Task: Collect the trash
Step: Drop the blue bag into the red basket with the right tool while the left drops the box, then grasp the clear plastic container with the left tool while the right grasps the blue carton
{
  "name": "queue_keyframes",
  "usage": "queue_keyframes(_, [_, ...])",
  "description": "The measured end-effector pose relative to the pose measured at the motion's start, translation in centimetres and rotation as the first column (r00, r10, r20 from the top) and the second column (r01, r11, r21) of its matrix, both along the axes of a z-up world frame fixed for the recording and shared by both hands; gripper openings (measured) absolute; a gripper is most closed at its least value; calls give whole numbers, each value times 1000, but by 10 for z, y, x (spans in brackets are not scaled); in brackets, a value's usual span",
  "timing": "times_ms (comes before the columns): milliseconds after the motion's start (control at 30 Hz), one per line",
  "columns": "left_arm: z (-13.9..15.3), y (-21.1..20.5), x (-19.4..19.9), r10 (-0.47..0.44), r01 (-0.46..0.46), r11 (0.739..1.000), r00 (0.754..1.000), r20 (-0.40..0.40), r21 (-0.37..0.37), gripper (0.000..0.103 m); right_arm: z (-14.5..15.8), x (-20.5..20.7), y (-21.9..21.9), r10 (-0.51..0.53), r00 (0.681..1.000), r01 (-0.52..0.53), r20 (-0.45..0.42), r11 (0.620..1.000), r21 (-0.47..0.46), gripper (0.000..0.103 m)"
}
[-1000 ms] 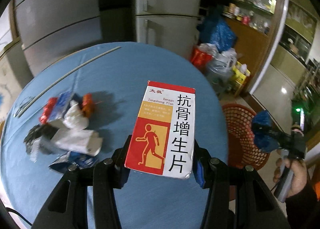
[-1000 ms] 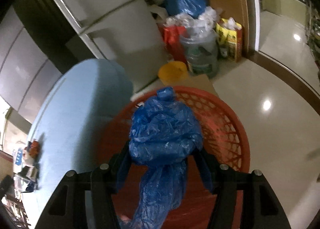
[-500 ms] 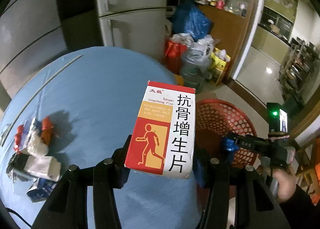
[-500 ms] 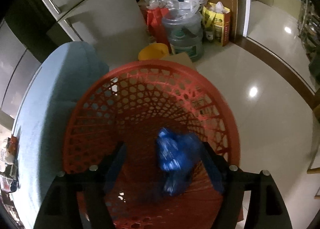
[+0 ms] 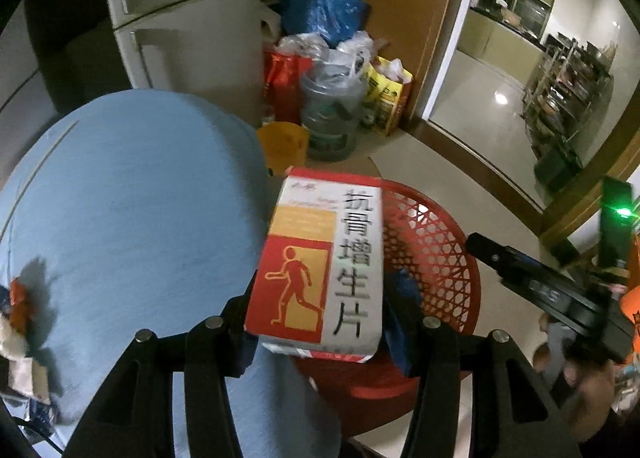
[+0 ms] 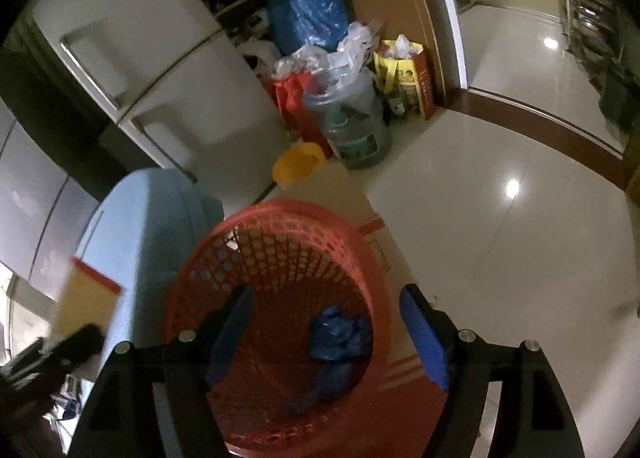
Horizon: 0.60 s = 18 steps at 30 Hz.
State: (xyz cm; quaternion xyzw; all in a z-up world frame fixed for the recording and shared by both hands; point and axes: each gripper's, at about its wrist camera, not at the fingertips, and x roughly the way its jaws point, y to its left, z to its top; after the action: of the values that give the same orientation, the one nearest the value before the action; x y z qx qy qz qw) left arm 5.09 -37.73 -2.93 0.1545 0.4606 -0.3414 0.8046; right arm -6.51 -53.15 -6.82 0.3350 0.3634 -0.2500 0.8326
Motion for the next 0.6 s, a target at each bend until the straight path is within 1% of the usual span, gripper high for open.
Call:
queue_keyframes(200, [-22, -30, 10, -24, 25, 999, 999, -42, 44, 55, 7, -5, -5, -9, 1000, 10, 21, 1000, -2, 78])
queue_keyframes(267, [-27, -34, 9, -28, 31, 998, 998, -48, 60, 65, 7, -6, -5, -10, 1000, 10, 21, 1000, -1, 79])
queue_keyframes(333, [-30, -37, 10, -28, 32, 997, 998, -48, 77, 67, 8, -6, -6, -12, 1000, 12, 22, 1000, 0, 79])
queue_keyframes(500, [-26, -23, 11, -15, 17, 997, 1000, -27, 71, 70, 8, -4, -3, -7, 1000, 7, 14, 1000, -1, 78])
queue_keyframes(600, [-19, 2, 13, 27, -26, 998, 999, -18, 54, 70, 11, 1, 4, 12, 1000, -12, 16, 1000, -3, 78])
